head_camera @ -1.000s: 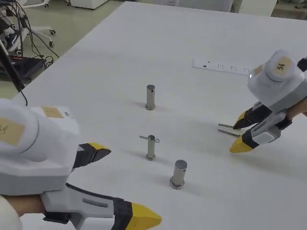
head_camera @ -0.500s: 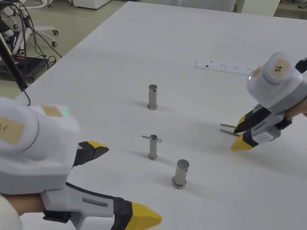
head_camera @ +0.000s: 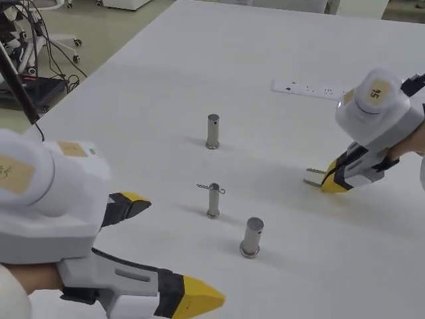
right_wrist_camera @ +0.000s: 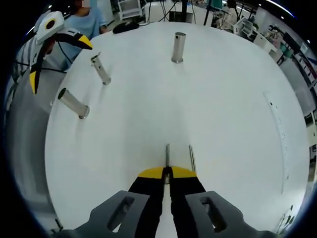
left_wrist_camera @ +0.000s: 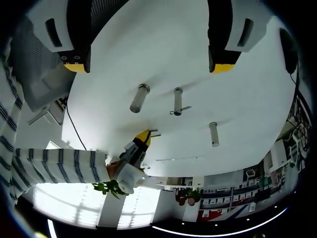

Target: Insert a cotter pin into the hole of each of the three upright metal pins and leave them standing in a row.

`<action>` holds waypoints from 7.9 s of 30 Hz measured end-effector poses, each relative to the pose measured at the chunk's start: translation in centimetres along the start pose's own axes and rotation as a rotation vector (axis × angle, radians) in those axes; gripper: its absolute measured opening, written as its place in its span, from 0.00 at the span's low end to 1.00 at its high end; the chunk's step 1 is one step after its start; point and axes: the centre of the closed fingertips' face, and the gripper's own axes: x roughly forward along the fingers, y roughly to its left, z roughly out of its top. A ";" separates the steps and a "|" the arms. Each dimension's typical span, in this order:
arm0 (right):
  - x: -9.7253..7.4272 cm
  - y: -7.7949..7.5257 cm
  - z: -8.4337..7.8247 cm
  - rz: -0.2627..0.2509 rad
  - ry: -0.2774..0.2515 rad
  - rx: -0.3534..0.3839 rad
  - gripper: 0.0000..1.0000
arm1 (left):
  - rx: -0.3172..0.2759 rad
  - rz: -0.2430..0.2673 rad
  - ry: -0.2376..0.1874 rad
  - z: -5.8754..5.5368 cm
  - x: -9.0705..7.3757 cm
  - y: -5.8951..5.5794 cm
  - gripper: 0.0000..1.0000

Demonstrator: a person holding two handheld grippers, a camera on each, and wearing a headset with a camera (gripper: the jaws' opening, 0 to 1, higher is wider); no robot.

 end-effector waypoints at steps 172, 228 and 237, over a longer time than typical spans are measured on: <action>-8.6 16.5 5.4 -0.320 -0.208 -0.285 0.03 | -0.309 -0.371 -0.082 6.4 4.9 -9.2 0.09; -9.8 17.2 5.4 -0.173 -0.367 -0.169 0.14 | -0.013 -0.380 -0.149 6.5 3.3 -9.3 0.00; -9.9 18.1 4.8 -0.031 -0.430 -0.088 0.16 | 0.236 -0.435 -0.190 6.2 2.4 -10.3 0.00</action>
